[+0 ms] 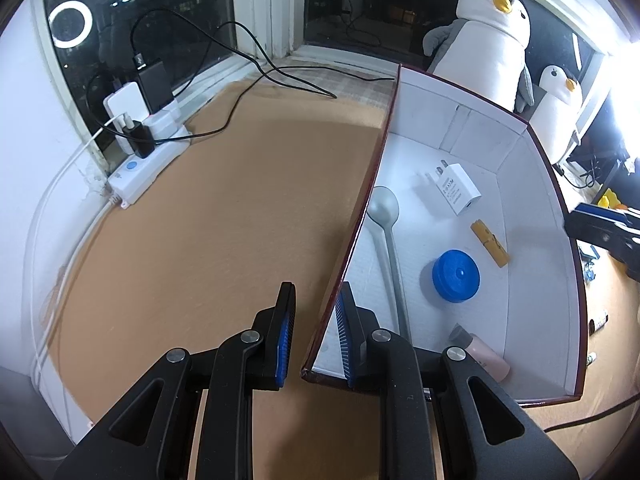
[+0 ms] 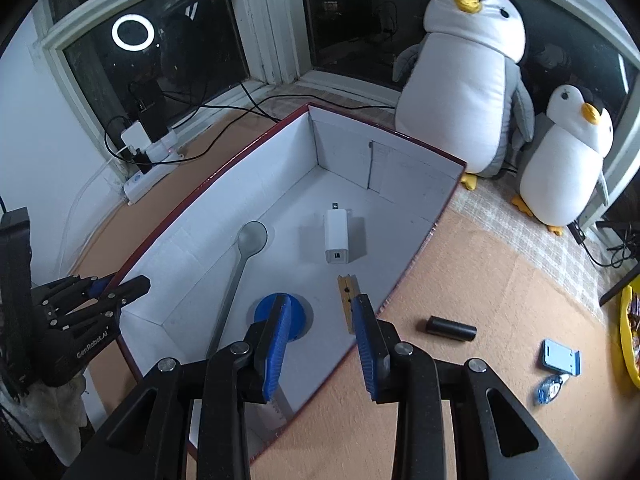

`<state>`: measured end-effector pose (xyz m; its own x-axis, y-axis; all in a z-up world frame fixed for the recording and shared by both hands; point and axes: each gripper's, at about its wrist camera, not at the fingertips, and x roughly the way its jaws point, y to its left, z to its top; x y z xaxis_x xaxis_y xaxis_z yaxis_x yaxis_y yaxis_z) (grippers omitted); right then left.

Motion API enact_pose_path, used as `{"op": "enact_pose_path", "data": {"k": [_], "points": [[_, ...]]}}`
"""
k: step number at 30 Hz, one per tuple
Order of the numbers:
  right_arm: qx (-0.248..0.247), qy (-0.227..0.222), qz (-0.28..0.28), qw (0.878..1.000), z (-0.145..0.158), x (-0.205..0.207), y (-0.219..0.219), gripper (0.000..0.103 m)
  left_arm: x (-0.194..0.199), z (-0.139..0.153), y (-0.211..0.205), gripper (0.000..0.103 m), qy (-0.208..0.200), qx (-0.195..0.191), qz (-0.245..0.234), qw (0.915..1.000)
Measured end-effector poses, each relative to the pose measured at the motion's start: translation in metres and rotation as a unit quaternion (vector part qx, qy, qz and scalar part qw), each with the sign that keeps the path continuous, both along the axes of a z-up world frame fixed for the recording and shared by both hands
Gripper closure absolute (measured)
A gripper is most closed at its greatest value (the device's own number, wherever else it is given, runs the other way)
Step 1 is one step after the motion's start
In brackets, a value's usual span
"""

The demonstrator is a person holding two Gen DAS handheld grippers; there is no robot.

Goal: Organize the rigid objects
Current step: 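Move the right tool back and grasp the patterned lighter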

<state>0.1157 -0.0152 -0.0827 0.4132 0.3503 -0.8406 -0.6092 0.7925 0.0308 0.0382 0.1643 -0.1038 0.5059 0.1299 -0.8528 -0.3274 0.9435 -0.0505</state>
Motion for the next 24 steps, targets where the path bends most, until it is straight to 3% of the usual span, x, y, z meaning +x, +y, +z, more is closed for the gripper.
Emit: {"op": "enact_pose_path", "data": {"k": [8,13,18,24], "points": [[0.022,0.006,-0.058,0.998,0.005,-0.012,-0.068,0.069,-0.001,0.0,-0.001,0.084,0.003,-0.002,-0.001,1.0],[0.041,0.017,-0.133,0.99,0.005,-0.011,-0.132,0.066,0.0,0.0,-0.002,0.084,0.005,-0.002,-0.003,1.0],[0.058,0.045,-0.231,0.97,-0.011,-0.009,-0.208,0.064,0.0,0.0,-0.002,0.084,0.006,-0.001,-0.004,1.0],[0.078,0.096,-0.331,0.936,-0.045,-0.01,-0.279,0.063,0.001,-0.001,-0.001,0.084,0.008,-0.004,-0.002,1.0]]}}
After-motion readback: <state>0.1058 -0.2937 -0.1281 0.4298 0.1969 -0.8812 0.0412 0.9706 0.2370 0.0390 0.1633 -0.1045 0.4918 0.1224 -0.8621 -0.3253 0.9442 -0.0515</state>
